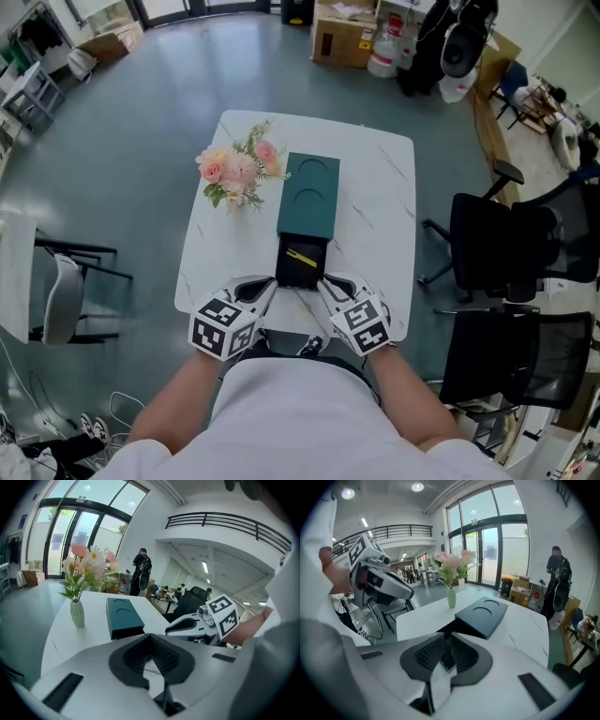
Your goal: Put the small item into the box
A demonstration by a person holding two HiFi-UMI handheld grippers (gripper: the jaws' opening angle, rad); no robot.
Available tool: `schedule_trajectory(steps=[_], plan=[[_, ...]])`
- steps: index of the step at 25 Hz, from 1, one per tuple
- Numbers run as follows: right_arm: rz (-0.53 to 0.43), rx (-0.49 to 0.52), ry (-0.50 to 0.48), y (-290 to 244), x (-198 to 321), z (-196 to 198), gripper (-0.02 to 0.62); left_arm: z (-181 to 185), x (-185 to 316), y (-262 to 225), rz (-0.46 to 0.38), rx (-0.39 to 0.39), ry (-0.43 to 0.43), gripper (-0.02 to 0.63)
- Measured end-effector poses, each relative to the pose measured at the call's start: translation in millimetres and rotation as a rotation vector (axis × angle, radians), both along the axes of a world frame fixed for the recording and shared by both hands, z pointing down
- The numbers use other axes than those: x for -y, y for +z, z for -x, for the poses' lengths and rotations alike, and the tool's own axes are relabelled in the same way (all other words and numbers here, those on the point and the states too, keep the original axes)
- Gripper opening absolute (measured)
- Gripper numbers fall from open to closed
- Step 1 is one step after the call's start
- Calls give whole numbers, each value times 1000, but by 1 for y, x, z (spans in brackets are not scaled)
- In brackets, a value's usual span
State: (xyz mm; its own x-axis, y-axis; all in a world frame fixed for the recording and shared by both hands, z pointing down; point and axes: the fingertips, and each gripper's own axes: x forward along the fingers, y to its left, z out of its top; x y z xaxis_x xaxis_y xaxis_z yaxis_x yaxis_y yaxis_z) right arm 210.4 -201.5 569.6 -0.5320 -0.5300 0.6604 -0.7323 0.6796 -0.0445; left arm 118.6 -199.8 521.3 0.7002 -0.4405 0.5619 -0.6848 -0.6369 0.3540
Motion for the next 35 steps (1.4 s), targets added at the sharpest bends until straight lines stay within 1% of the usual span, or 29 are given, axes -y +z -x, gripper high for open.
schedule_trajectory(steps=[2,3,7,9,11,15,20,22,26,28,31,33,35], plan=[[-10,55,17,-7,-7,-7,48,-6,-5,-4,-9,0,-6,12],[-5,96,24,-10,-11,-10,21,-8,-7,-5,-15,7,-7,12],[67,280,58,-14,-28,-18,15,-18,-21,-4,-9,17,-24,12],[92,336,77,-14,-34,-24,15,-24,-28,-6,-5,2,-37,12],[107,348,74,-11,-40,-27,15,-27,-33,-8,-18,-7,-49,12],[107,332,40,-6,-49,-29,15,-30,-44,-13,-64,20,-60,12],[87,360,54,-22,-54,-30,15,-25,-55,-19,-82,30,-54,12],[68,369,62,-31,-55,-27,15,-20,-53,-21,-83,15,-55,12],[40,347,107,-40,-58,-19,15,-10,-47,-27,-62,-59,-61,12],[41,340,137,-42,-63,-9,15,-1,-52,-34,-83,-61,-33,12],[23,341,170,-53,-75,11,15,19,-68,-37,-113,-25,42,12],[2,363,194,-63,-84,25,15,35,-79,-31,-110,2,89,12],[-7,394,232,-69,-95,38,15,51,-90,-28,-100,9,119,12]])
